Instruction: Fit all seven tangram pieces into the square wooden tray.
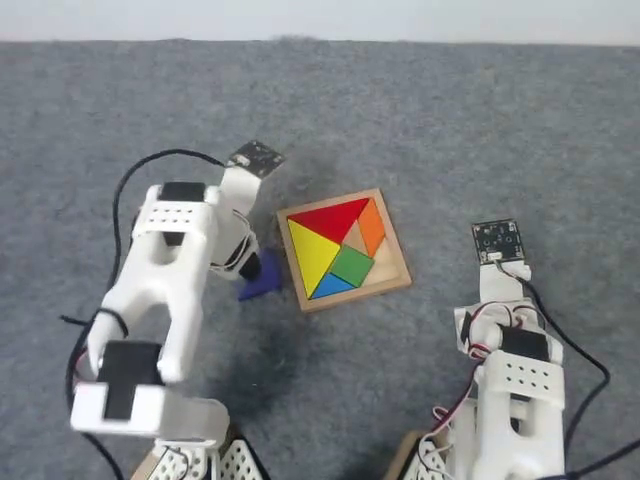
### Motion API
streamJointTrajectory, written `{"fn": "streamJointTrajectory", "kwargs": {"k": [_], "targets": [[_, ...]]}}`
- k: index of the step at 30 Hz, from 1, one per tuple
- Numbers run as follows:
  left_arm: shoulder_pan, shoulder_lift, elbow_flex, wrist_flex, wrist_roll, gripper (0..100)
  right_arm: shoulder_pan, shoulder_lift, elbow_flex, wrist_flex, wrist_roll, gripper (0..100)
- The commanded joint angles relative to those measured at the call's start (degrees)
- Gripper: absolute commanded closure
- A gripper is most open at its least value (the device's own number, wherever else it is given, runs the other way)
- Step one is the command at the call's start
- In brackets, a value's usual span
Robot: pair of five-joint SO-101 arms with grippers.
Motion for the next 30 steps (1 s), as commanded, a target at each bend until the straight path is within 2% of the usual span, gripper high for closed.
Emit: {"fn": "streamJointTrajectory", "kwargs": {"k": [1, 8, 14, 25, 30], "targets": [[3.1, 0.8, -0.3, -1.3, -0.7, 79, -0.7, -1.3, -0.5, -1.3, -0.7, 98.3], [6.2, 0.9, 0.5, -1.5, 0.7, 79, -0.7, -1.4, -0.5, -1.3, -0.7, 98.3], [10.1, 1.5, 6.5, -8.1, 1.0, 79, -0.7, -1.4, -0.5, -1.3, -0.7, 98.3], [9.1, 1.6, 8.4, -10.2, 0.6, 79, -0.7, -1.4, -0.5, -1.3, -0.7, 98.3], [9.1, 5.3, 6.6, -10.3, 0.7, 87, -0.7, -1.4, -0.5, -1.3, -0.7, 98.3]]}}
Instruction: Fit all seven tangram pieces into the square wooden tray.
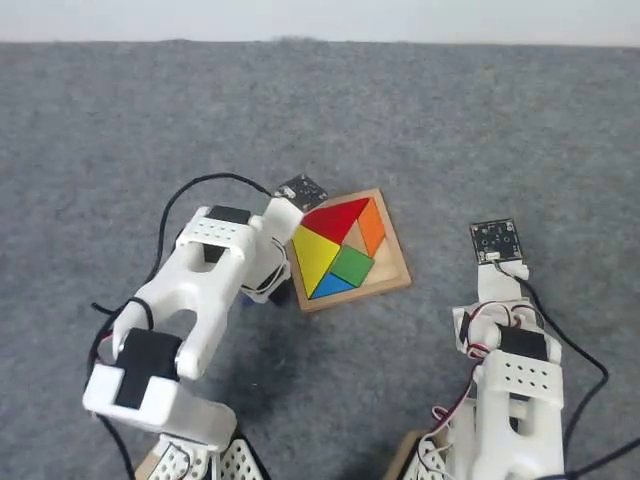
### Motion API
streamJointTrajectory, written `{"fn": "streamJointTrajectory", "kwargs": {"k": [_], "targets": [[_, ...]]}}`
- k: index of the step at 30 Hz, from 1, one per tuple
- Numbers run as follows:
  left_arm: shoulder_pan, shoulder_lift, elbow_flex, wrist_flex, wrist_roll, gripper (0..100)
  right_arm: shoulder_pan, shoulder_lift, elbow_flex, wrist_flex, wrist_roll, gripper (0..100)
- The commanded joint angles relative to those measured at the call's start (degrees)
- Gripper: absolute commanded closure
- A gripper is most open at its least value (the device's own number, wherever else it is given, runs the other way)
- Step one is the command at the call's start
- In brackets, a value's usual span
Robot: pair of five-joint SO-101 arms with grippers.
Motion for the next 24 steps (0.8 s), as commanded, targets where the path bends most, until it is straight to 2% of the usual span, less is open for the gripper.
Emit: {"fn": "streamJointTrajectory", "kwargs": {"k": [1, 7, 16, 24], "targets": [[-0.5, 3.1, -2.7, -0.6, 0.8, 89, -0.3, -1.4, -0.5, -1.3, -0.7, 98.3], [-1.9, 2.3, -9.3, 7.2, 0.7, 91, -0.3, -1.5, -0.5, -1.3, -0.7, 98.3], [0.4, -3.6, -17.8, 17.5, 1.2, 93, -0.3, -1.7, -0.5, -1.1, -0.6, 98.3], [7.0, -3.1, -23.2, 18.5, 8.7, 93, -0.2, -1.7, -0.5, -1.0, -0.6, 98.3]]}}
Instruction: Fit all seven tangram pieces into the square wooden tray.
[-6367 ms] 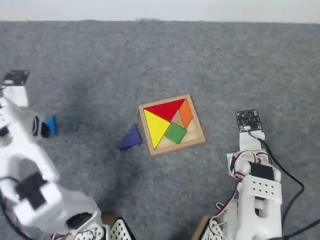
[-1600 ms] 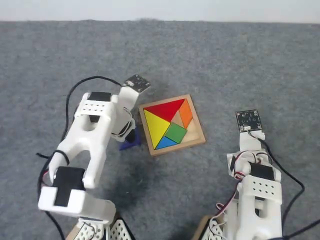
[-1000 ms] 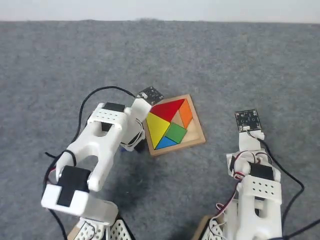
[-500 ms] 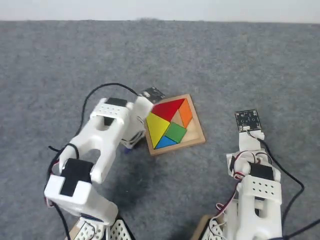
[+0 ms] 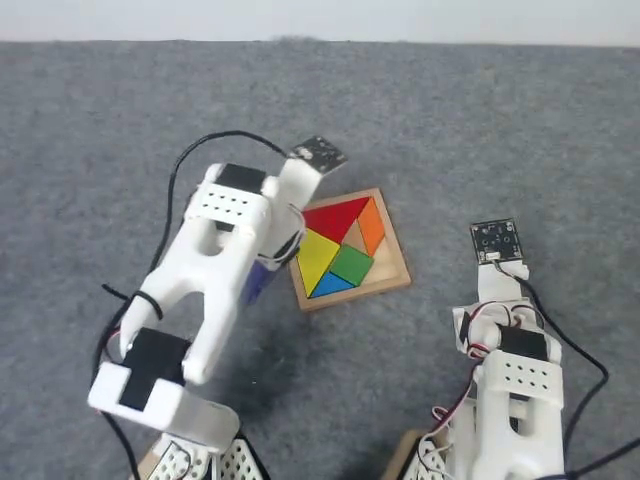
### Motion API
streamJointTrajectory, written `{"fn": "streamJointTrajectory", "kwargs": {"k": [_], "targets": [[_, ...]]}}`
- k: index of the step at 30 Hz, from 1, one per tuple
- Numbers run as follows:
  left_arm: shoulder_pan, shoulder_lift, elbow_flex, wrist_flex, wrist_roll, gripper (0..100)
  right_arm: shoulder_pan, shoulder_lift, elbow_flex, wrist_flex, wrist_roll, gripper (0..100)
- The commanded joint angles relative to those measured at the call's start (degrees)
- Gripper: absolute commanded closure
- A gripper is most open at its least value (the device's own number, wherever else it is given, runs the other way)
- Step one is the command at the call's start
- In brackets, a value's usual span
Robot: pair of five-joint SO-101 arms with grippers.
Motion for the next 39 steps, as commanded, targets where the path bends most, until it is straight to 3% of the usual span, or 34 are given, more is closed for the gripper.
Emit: {"fn": "streamJointTrajectory", "kwargs": {"k": [1, 4, 8, 13, 28, 39], "targets": [[2.9, -2.9, -3.5, 0.7, 2.8, 93, -0.3, -1.7, -0.5, -1.0, -0.5, 98.3], [1.1, -3.2, -3.2, 1.6, 2.4, 92, -0.3, -1.7, -0.5, -1.0, -0.4, 98.3], [-4.7, -2.9, -4.0, 1.1, -0.2, 82, -0.3, -1.7, -0.5, -0.9, -0.4, 98.3], [-11.6, -0.1, -3.9, -2.9, -3.8, 82, -0.3, -1.7, -0.5, -0.9, -0.4, 98.3], [-13.6, 13.7, -4.0, -9.1, -8.8, 81, -0.3, -1.7, -0.5, -0.9, -0.5, 98.3], [-13.2, 18.3, -4.0, -3.5, -8.8, 81, -0.3, -1.7, -0.5, -0.8, -0.5, 98.3]]}}
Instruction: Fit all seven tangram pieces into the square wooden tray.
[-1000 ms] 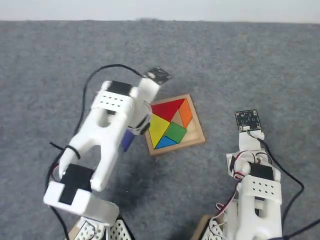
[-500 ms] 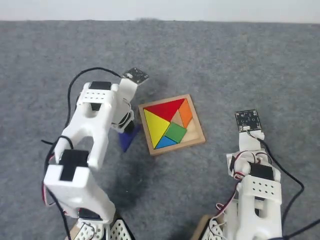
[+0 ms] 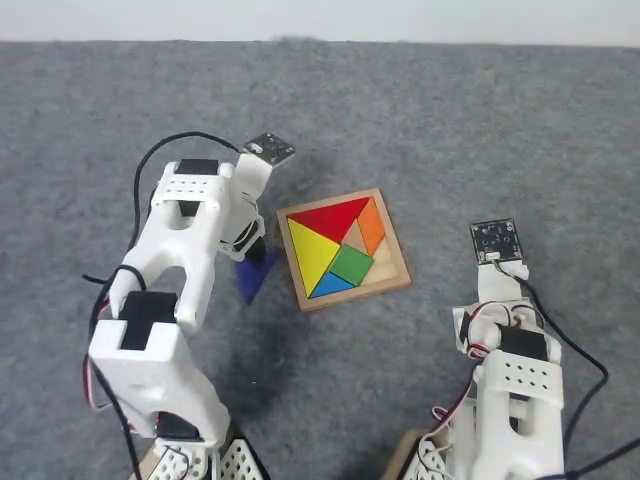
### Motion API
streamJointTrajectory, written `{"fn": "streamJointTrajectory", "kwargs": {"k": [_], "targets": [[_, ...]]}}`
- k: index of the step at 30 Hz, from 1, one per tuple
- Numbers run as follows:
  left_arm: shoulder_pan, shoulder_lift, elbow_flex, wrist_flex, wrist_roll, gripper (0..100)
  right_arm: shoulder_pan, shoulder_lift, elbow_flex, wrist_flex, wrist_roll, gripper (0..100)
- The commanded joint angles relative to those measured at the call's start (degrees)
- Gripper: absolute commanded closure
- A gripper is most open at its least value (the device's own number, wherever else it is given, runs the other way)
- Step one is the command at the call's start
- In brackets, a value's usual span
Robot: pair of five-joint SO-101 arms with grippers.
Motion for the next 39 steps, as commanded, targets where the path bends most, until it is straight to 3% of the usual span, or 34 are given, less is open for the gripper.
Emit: {"fn": "streamJointTrajectory", "kwargs": {"k": [1, 24, 31, 39], "targets": [[-0.3, 2.7, 0.1, 3.9, -0.5, 81, -0.2, -1.7, -0.5, -0.8, -0.5, 98.3], [1.7, 6.2, 1.8, 5.8, -0.7, 82, -0.2, -1.7, -0.5, -0.7, -0.6, 98.3], [1.7, 1.1, -0.4, 4.7, 3.5, 93, -0.2, -1.8, -0.5, -0.7, -0.6, 98.3], [8.0, -5.0, -0.4, 8.2, 4.0, 96, -0.2, -1.8, -0.5, -0.7, -0.6, 98.3]]}}
